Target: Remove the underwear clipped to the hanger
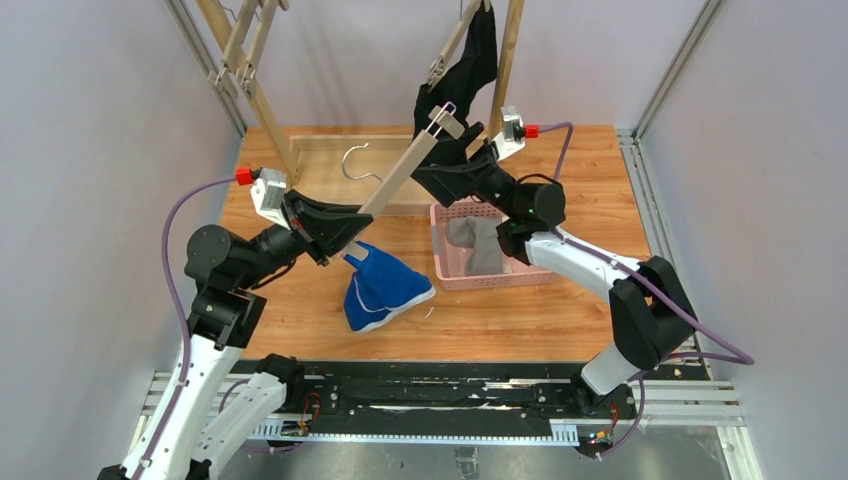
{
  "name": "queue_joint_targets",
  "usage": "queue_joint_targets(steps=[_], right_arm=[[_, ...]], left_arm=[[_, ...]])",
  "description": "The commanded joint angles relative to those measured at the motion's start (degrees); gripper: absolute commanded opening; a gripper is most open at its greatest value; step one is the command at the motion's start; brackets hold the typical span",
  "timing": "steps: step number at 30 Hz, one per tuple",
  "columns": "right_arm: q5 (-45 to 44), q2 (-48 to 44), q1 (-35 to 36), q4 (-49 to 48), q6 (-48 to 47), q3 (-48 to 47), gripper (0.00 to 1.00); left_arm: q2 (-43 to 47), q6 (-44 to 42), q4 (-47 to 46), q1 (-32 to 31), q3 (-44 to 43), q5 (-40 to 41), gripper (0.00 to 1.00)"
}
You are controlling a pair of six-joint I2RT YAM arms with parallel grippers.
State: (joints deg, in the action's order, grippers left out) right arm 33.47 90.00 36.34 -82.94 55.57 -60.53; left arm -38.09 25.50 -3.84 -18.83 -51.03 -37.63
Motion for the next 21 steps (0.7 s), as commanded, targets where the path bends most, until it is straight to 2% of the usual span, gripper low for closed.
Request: queue_joint_targets(steps=[1,13,21], right_arm=[[-0.34,-2.15,1.81,-3.06,-0.83,1.23,0.78],[0.47,-8.33,1.80,2.79,-6.01,6.92,0.77],[1.07,-5.98,1.80,-0.91,-2.15,4.62,0.76]], left_arm=[[-0.38,-1.10,-2.03,-0.15,-1.61,0.54,0.00],[-0.06,-1.15,-2.00,-0.15,-2.68,0.81,0.00],[-1.19,-0.89,-1.97,-0.15,-2.16,0.06,0.00]])
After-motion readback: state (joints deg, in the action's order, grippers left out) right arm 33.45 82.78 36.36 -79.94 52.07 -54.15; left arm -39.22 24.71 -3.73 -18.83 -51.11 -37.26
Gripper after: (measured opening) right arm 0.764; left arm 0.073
